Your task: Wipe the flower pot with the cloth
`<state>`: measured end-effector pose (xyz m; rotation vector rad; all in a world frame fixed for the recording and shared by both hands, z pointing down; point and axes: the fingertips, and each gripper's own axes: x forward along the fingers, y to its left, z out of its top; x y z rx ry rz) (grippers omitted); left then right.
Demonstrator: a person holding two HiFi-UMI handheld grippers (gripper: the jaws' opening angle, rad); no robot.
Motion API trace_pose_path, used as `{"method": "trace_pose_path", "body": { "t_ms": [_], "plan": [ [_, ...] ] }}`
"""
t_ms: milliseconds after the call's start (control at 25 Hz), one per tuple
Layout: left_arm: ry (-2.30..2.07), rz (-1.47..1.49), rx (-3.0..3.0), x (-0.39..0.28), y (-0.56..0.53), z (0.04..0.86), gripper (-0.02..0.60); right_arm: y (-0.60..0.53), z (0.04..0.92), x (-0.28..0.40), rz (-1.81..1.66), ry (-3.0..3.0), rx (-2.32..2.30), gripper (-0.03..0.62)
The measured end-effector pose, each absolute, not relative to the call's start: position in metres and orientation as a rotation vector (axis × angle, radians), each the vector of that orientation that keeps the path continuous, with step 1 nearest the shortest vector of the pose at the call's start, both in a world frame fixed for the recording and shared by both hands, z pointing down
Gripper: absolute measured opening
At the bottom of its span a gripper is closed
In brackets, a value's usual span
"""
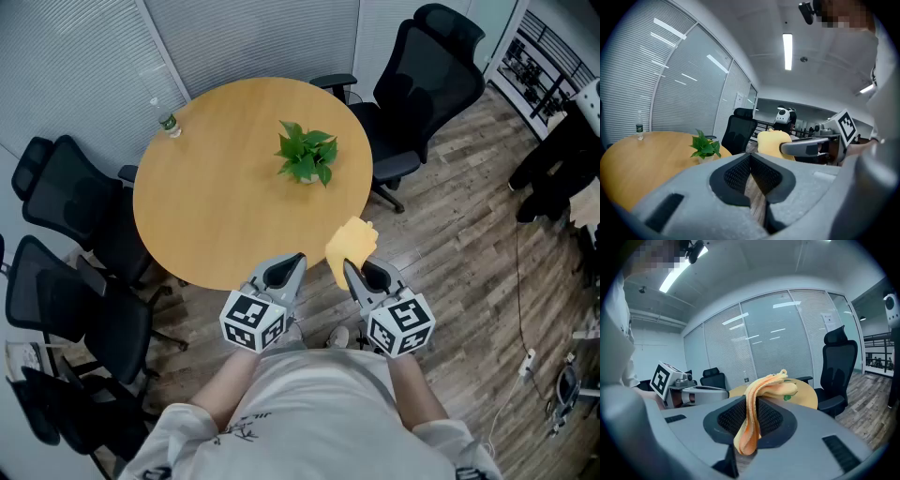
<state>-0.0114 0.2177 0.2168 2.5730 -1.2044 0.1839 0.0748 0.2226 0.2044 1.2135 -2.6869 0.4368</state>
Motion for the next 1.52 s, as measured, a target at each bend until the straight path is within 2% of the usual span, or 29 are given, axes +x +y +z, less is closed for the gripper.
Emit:
{"method": "trace_pose_path", "body": {
  "t_ms": [800,1520],
  "plan": [
    [-1.095,0.144,2.65,-0.066,0.219,0.213,0.011,0.23,0.197,0.026,0.448,-2.651,1.385,0.058],
    [-1.092,0.165,2.621,-0.076,0.192,0.233,0.011,0.199,0.224,0.022,0.559,-2.627,1.374,0.058]
  ]
}}
